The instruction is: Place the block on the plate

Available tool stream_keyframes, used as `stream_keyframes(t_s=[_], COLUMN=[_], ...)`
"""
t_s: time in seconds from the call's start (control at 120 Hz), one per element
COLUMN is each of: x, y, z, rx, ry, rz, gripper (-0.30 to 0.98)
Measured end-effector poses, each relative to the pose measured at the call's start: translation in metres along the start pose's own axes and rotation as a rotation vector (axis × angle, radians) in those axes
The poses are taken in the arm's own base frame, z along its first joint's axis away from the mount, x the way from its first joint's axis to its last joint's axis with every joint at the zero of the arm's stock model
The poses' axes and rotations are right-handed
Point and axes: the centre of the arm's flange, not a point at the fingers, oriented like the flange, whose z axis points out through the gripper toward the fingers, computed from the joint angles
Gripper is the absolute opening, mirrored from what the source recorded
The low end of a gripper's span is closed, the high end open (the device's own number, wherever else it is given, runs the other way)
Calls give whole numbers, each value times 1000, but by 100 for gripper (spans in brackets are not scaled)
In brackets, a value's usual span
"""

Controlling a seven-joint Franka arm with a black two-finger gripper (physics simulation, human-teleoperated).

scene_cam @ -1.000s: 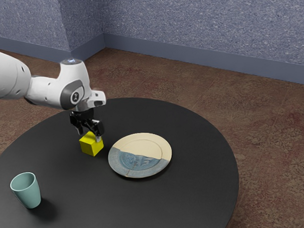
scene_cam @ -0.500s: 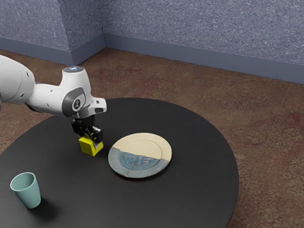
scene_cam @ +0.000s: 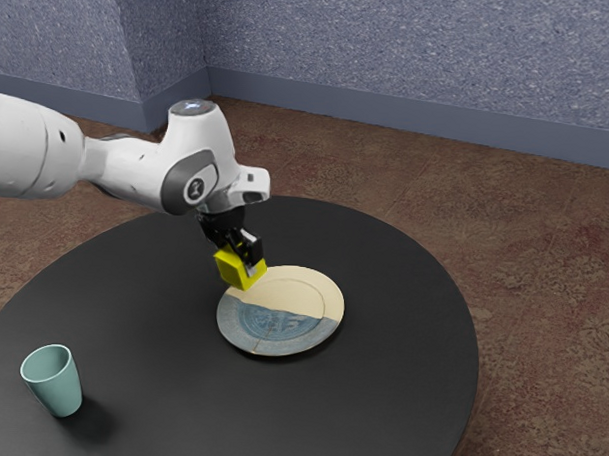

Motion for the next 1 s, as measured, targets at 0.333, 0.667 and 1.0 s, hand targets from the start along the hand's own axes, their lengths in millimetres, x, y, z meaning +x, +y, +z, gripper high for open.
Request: stream_keyframes(t_s=[0.333,0.667,1.0], x=[13,7,3], y=[52,41,11], z=[39,-106,-247], rx=[-34,-27,-25], ry=[-30,46,2], rz=[41,28,-8], gripper=[51,65,68])
